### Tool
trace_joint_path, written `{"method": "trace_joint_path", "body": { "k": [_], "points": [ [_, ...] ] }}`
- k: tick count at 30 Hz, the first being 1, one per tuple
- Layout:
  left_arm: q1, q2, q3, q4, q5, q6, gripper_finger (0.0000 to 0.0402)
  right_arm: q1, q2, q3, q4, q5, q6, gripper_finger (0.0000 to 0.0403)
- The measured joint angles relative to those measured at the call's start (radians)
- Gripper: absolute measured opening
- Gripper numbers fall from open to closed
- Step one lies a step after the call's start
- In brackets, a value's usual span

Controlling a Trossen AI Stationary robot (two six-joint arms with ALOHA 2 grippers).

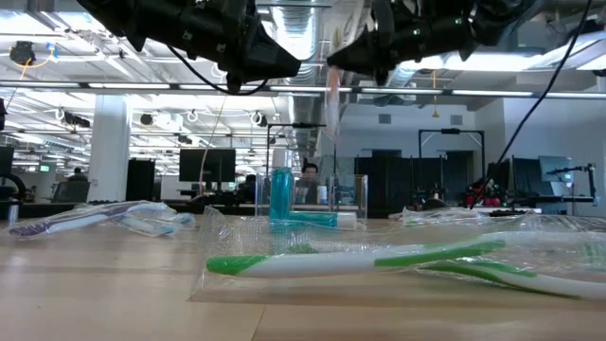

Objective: Pick & Place toothbrushing station
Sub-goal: Put the left orange toothbrush into the transparent organizer

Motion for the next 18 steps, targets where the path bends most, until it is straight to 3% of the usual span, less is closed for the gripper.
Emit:
{"method": "trace_joint_path", "body": {
  "k": [4, 9, 14, 18],
  "points": [
    [0.0, 0.0, 0.0, -0.001, 0.0, 0.0, 0.0078, -0.037, 0.001, 0.0, -0.016, 0.0, -0.007, 0.0007],
    [0.0, 0.0, 0.0, -0.007, 0.0, 0.0, 0.0078, -0.066, 0.001, -0.024, -0.019, 0.0, 0.0, 0.002],
    [0.0, 0.0, 0.0, -0.011, 0.0, -0.001, 0.0078, -0.094, 0.001, -0.103, 0.095, -0.003, 0.011, 0.0006],
    [0.0, 0.0, 0.0, -0.01, 0.0, -0.001, 0.0078, -0.117, 0.001, -0.131, 0.139, -0.003, 0.021, 0.0019]
  ]
}}
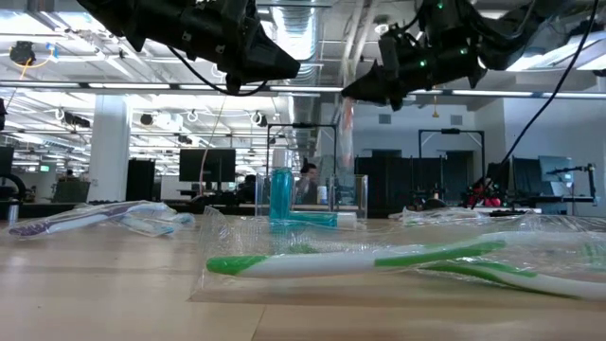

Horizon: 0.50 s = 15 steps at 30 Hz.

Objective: Pick & Place toothbrushing station
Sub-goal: Put the left orange toothbrush into the transparent organizer

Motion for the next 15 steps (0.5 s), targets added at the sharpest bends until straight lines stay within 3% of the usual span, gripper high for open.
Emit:
{"method": "trace_joint_path", "body": {
  "k": [8, 15],
  "points": [
    [0.0, 0.0, 0.0, 0.001, 0.0, -0.001, 0.0078, -0.015, 0.006, 0.001, -0.001, -0.021, 0.001, 0.0006],
    [0.0, 0.0, 0.0, 0.001, 0.0, -0.002, 0.0078, -0.016, 0.027, 0.001, -0.002, -0.023, 0.007, 0.0033]
  ]
}}
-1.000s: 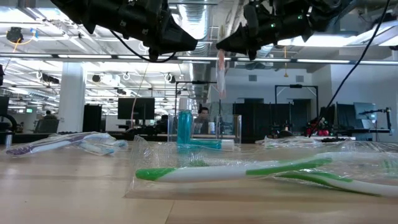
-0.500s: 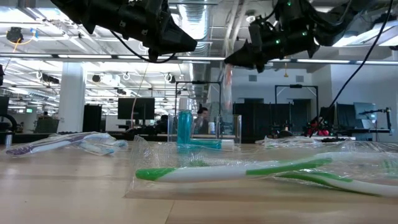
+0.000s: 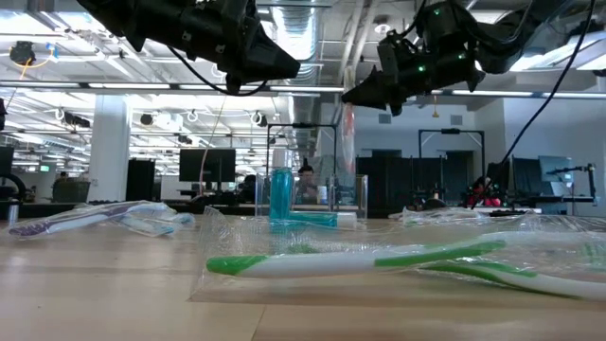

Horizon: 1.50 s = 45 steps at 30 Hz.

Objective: Pick & Place toothbrushing station
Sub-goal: Put the left orange toothbrush into the transparent organizer

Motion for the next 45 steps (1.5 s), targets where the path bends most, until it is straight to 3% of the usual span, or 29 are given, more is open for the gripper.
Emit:
{"method": "trace_joint_path", "body": {
  "k": [8, 18, 45],
  "points": [
    [0.0, 0.0, 0.0, 0.0, 0.0, 0.0, 0.0078, -0.012, 0.078, 0.001, 0.042, -0.001, 0.002, 0.0011],
    [0.0, 0.0, 0.0, -0.007, 0.0, -0.001, 0.0078, -0.042, 0.079, 0.001, 0.021, -0.102, -0.008, 0.0069],
    [-0.003, 0.0, -0.001, -0.027, 0.0, -0.008, 0.0078, -0.076, 0.079, 0.001, -0.063, -0.137, 0.008, 0.0075]
  ]
}}
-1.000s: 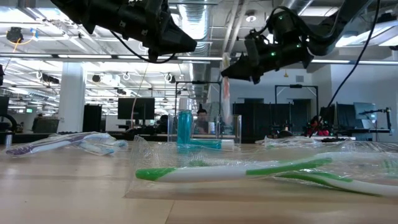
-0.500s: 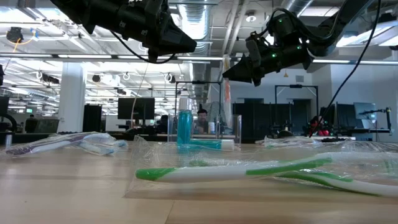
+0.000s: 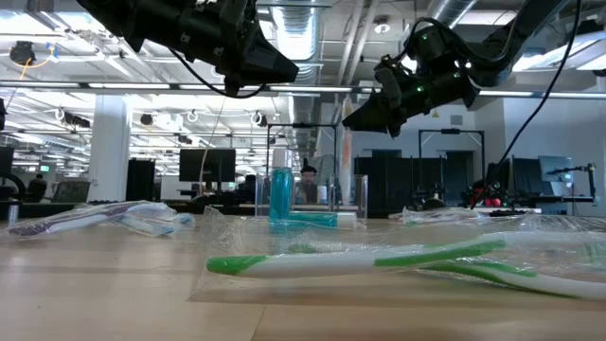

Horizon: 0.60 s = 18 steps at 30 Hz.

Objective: Pick & Place toothbrushing station
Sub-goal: Put the left orange toothbrush into the transparent organizer, then put the top purple toothbrush into the transparent organizer

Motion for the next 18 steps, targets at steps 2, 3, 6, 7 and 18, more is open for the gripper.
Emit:
{"method": "trace_joint_path", "body": {
  "k": [2, 3, 6, 7, 18],
  "points": [
    [0.0, 0.0, 0.0, -0.003, 0.0, 0.0, 0.0078, -0.005, 0.0, 0.0, -0.018, -0.009, 0.001, 0.0083],
    [0.0, 0.0, 0.0, -0.004, 0.0, 0.0, 0.0078, -0.01, 0.0, 0.0, -0.025, -0.011, 0.002, 0.0089],
    [0.0, 0.0, 0.0, -0.004, 0.0, 0.0, 0.0078, -0.025, 0.0, 0.0, -0.032, -0.021, 0.018, 0.0112],
    [0.0, 0.0, 0.0, -0.004, 0.0, 0.0, 0.0078, -0.029, 0.0, 0.0, -0.032, -0.021, 0.019, 0.012],
    [0.0, 0.0, 0.0, -0.004, 0.0, 0.0, 0.0078, -0.056, -0.01, 0.0, -0.054, -0.017, 0.055, 0.0184]
  ]
}}
